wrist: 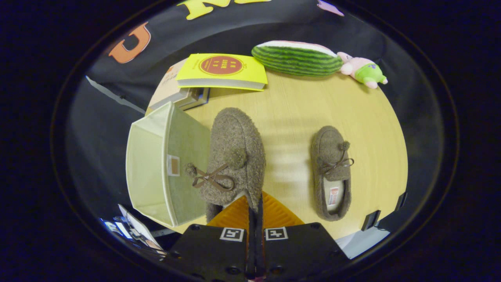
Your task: Open the storage box then place both shoes into the box .Put the left shoe in first, then the right shoe, with the right side of both shoes facing outward in a uniform manner.
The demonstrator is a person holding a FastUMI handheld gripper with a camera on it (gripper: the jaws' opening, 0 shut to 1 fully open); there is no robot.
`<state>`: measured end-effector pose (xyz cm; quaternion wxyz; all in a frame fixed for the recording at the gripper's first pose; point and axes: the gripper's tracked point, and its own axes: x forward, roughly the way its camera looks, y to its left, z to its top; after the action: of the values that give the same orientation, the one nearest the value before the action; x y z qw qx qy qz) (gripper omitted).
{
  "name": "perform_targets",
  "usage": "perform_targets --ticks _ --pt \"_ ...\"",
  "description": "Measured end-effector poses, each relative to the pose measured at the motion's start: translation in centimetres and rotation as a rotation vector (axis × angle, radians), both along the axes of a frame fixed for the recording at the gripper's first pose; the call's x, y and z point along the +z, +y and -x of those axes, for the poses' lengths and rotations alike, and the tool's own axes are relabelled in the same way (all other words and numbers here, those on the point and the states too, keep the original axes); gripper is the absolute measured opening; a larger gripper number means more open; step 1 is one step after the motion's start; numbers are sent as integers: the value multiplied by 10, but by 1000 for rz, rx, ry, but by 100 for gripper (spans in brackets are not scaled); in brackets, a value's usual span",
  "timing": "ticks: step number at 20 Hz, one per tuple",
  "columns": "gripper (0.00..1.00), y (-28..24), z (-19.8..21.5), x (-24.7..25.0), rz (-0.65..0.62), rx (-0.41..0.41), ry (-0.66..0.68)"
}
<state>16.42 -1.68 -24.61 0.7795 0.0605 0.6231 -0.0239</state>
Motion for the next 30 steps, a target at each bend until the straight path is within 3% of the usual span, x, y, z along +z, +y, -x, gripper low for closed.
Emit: perform_targets --ticks 4,13,22,30 --pt "6 31 -6 30 -85 20 -43" --pt "6 105 -15 73 -136 91 -180" --pt "6 215 -29 25 -250 69 -223" --pt "6 253 -36 -28 -196 56 -288"
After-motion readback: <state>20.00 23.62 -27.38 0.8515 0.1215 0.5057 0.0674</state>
